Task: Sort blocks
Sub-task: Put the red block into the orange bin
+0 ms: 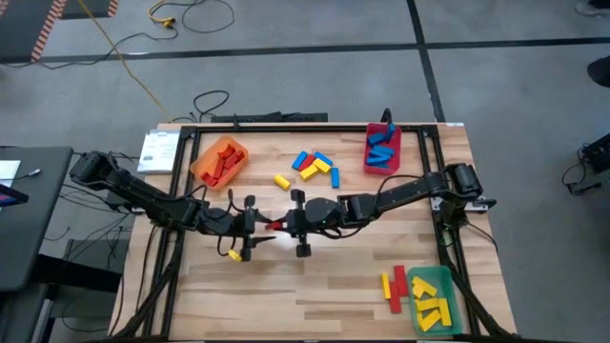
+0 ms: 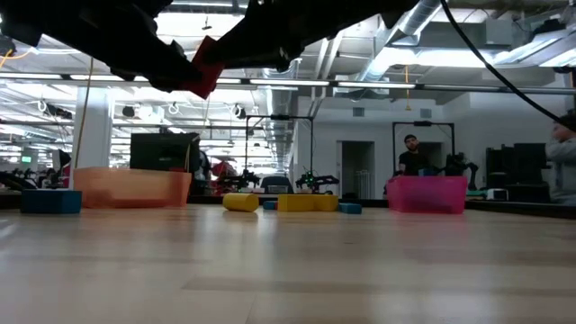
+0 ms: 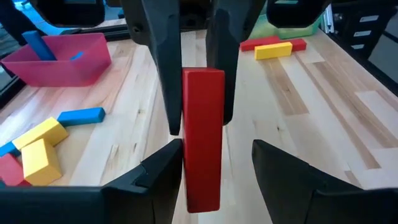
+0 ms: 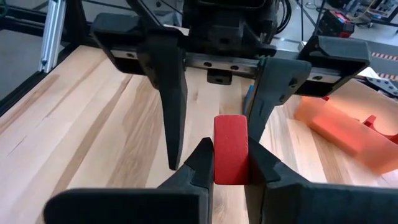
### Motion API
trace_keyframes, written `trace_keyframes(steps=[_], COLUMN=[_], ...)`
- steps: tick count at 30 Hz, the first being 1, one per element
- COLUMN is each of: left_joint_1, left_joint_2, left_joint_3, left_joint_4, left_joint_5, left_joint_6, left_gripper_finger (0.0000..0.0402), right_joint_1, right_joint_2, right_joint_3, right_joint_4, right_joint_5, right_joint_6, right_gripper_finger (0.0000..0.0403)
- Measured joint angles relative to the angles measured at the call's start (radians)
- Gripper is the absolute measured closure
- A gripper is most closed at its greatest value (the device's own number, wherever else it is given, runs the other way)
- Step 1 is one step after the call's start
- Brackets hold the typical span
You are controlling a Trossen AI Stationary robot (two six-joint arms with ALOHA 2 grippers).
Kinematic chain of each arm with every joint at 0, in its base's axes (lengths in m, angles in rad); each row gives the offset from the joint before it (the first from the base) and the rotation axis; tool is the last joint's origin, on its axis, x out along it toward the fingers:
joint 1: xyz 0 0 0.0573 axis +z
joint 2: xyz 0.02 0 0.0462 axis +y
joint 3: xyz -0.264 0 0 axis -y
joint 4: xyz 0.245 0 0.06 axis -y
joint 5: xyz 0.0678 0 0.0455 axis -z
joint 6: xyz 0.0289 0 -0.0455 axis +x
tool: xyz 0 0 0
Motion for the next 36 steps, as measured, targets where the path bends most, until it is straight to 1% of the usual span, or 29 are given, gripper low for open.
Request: trace_keyframes(steps=[5,16,19,25,31,34,36], left_joint_1=[0.001,0.001,0.001,0.001,0.001,0.001,0.001], left_joint_2=[0.000,0.000,0.000,0.000,0.000,0.000,0.000], left_joint_3=[0.000,0.000,0.000,-0.001,-0.001,-0.001,-0.002], left_joint_4=[0.000,-0.011,-0.014,-0.014,-0.017,-0.031,-0.045], left_joint_5=[-0.038,-0.098,-0.107,-0.140,-0.146,-0.152,-0.157], left_joint_6=[-0.004,0.007,0.022,0.039,0.046,0.049,0.050], left_gripper_finger=[0.0234,0.0331,0.0350,0.0350,0.0350,0.0350,0.0350], right_joint_1=[0.000,0.000,0.000,-0.008,-0.014,-0.015,-0.014], right_joint_2=[0.000,0.001,0.001,0.001,0.001,0.001,-0.001], right_joint_3=[0.000,0.000,0.000,0.000,0.000,0.000,0.000], right_joint_4=[0.007,-0.008,-0.017,-0.029,-0.033,-0.048,-0.064], right_joint_5=[0.000,0.019,0.022,0.022,0.022,0.025,0.034], right_joint_6=[0.000,0.008,0.021,0.030,0.034,0.038,0.038], right_gripper_finger=[0.0346,0.0346,0.0346,0.0333,0.0323,0.0307,0.0288])
